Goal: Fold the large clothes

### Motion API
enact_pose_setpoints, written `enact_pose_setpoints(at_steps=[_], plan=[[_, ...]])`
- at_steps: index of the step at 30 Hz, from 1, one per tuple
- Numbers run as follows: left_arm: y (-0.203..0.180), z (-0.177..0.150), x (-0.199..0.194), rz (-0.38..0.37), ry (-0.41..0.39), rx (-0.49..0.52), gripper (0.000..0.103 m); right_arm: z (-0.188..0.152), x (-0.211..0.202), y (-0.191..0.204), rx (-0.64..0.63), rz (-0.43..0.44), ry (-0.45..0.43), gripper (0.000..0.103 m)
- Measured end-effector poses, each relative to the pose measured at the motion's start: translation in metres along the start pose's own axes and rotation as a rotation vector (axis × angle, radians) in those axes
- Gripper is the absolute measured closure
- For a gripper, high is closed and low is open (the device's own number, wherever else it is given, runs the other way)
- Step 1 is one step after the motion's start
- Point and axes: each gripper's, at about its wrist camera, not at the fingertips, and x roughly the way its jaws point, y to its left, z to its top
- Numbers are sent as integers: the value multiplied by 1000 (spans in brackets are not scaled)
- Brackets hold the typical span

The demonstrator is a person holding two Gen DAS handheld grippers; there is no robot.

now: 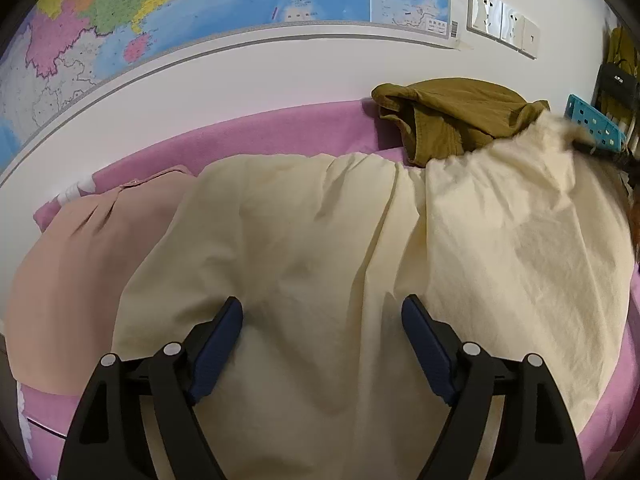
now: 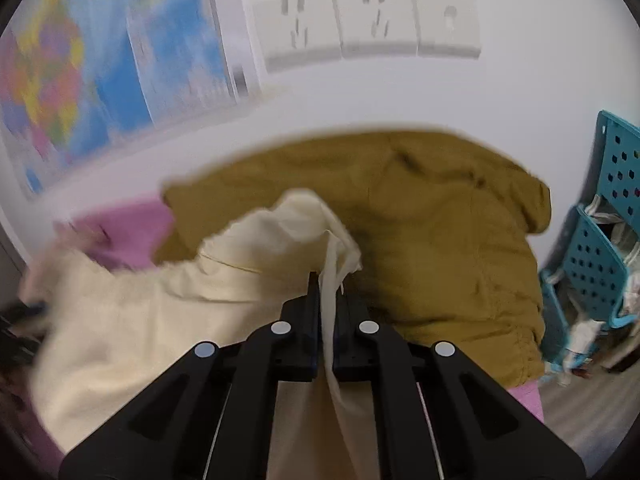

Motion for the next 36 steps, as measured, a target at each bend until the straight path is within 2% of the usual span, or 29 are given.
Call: enact_pose_setpoints(at_steps=[1,3,4,5,6,10,14,16,18,20,23,25,27,30,31,36], plan=[[0,0,0,-2,1,-3,23,-6,9,1,-2,-19,39,93],[1,1,-1,-5,2,-7,23,-10,10,-3,13,-19,42,87],[2,1,-1,-7,1,-11,23,-11,6,-4,25,-24,27,80],[2,1,-2,-7,0,-11,23,-10,-4,-7,44,-31,-2,72],[1,1,-3,-2,-1,-11,23,-11,-16,-9,58,-27,-35,60],[-3,0,-11,23,-22,-2,23,-22,-63,0,50,15,-144,50],[-6,0,-19,32,-40,0,23,-37,-91,20,-8,110,-171,49],[-7,0,-23,33,-51,1,22,-49,-94,35,-45,159,-149,49],[-8,-1,-27,30,-61,0,22,-59,-89,48,-90,161,-118,49],[-8,-3,-30,27,-65,1,22,-68,-80,57,-102,200,-84,50],[-7,-6,-29,24,-61,-4,21,-76,-53,61,-104,166,-25,50],[-3,-8,-24,24,-46,-16,21,-80,-31,57,-82,121,30,55],[0,-11,-19,23,-36,-25,21,-82,-17,55,-49,130,61,55],[0,-14,-20,26,-39,-24,21,-80,-23,58,-33,124,50,53],[0,-15,-22,27,-43,-24,21,-79,-30,59,-29,123,39,49],[-1,-18,-33,30,-59,-35,19,-82,-67,84,-108,219,-58,46]])
